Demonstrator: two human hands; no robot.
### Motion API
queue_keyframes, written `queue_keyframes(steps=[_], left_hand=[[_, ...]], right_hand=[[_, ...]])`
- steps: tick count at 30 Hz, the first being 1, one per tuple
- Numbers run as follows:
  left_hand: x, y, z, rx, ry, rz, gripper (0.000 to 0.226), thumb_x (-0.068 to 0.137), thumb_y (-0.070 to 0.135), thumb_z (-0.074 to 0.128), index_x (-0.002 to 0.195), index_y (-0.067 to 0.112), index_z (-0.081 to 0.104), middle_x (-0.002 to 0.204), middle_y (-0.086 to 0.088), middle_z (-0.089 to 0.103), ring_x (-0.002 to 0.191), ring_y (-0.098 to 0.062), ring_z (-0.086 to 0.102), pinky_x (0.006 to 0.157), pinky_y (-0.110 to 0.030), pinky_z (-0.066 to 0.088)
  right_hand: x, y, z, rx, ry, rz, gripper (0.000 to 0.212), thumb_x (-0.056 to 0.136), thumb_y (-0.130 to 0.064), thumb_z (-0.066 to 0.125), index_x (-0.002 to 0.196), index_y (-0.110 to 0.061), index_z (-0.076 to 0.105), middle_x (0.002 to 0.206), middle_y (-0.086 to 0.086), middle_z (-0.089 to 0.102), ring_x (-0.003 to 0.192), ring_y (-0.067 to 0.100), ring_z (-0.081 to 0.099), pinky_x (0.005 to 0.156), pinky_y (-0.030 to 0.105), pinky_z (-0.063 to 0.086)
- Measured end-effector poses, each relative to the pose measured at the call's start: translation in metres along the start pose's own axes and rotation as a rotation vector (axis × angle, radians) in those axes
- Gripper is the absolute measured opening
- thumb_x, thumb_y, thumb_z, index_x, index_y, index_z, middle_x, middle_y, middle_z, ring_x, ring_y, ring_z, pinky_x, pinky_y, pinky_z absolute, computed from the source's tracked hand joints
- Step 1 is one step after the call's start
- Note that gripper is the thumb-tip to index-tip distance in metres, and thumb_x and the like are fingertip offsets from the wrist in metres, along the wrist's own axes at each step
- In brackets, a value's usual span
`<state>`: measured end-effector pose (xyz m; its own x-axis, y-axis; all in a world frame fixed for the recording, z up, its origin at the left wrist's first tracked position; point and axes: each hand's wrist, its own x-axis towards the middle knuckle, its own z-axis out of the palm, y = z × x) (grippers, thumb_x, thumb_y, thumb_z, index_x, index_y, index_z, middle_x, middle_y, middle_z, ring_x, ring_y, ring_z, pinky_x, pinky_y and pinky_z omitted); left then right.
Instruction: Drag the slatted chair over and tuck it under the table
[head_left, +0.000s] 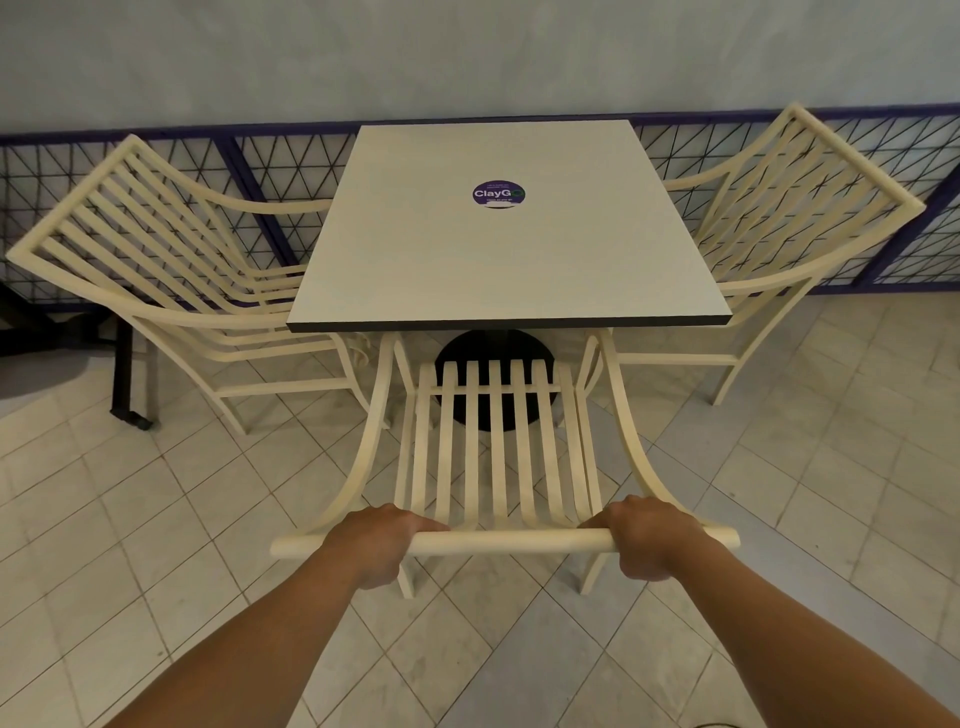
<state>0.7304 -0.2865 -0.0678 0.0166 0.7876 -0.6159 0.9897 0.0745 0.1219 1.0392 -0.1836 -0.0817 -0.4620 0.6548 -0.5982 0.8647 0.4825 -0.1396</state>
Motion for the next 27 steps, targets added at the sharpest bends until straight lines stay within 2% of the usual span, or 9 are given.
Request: queue_keyframes(steps=[7, 14, 16, 18, 21, 27], left_hand=[[0.003, -0.003, 0.003, -0.001, 0.009, 0.009, 0.084, 0.091, -0.001, 0.057, 0.145, 0.059, 0.036, 0.120, 0.004, 0.056, 0.097, -0.019, 0.060, 0.075, -0.028, 0.045], [0.006, -0.006, 0.007, 0.041, 0.023, -0.002, 0.082, 0.091, 0.001, 0.055, 0.145, 0.058, 0.035, 0.122, 0.002, 0.056, 0.103, -0.021, 0.061, 0.078, -0.030, 0.048], [0.005, -0.006, 0.010, 0.021, 0.061, -0.017, 0.074, 0.093, 0.010, 0.057, 0.147, 0.055, 0.034, 0.126, 0.004, 0.056, 0.105, -0.020, 0.060, 0.079, -0.031, 0.047], [0.001, -0.005, 0.013, 0.000, 0.103, -0.025, 0.067, 0.094, 0.030, 0.061, 0.151, 0.049, 0.031, 0.133, 0.007, 0.054, 0.113, -0.018, 0.057, 0.086, -0.034, 0.047], [-0.013, 0.002, 0.019, 0.013, 0.104, -0.037, 0.076, 0.090, 0.057, 0.056, 0.155, 0.038, 0.022, 0.144, 0.008, 0.046, 0.125, -0.020, 0.047, 0.099, -0.042, 0.040], [-0.069, 0.027, 0.008, -0.031, 0.135, -0.004, 0.085, 0.088, 0.065, 0.052, 0.156, 0.024, 0.021, 0.153, 0.003, 0.035, 0.138, -0.021, 0.033, 0.111, -0.044, 0.031]], right_hand=[[0.002, 0.001, 0.002, -0.010, -0.007, -0.002, 0.065, 0.085, -0.011, 0.065, 0.139, -0.043, 0.050, 0.117, -0.009, 0.062, 0.099, 0.013, 0.059, 0.091, 0.031, 0.050], [0.003, 0.001, 0.002, -0.025, -0.001, 0.004, 0.063, 0.085, -0.013, 0.063, 0.138, -0.044, 0.050, 0.113, -0.010, 0.062, 0.096, 0.012, 0.059, 0.089, 0.032, 0.051], [0.001, -0.001, 0.003, -0.024, 0.016, 0.007, 0.058, 0.088, -0.022, 0.062, 0.139, -0.044, 0.049, 0.114, -0.011, 0.064, 0.096, 0.012, 0.061, 0.088, 0.032, 0.053], [-0.006, -0.003, 0.002, -0.054, 0.040, 0.004, 0.057, 0.090, -0.040, 0.061, 0.144, -0.044, 0.042, 0.122, -0.009, 0.062, 0.104, 0.014, 0.061, 0.091, 0.034, 0.051], [-0.021, -0.007, 0.000, -0.059, 0.057, 0.033, 0.071, 0.087, -0.062, 0.056, 0.150, -0.041, 0.030, 0.132, -0.005, 0.058, 0.113, 0.017, 0.058, 0.096, 0.037, 0.048], [-0.070, -0.034, -0.019, -0.029, 0.093, -0.015, 0.074, 0.087, -0.067, 0.053, 0.149, -0.032, 0.035, 0.133, -0.007, 0.058, 0.111, 0.016, 0.058, 0.097, 0.039, 0.047]])
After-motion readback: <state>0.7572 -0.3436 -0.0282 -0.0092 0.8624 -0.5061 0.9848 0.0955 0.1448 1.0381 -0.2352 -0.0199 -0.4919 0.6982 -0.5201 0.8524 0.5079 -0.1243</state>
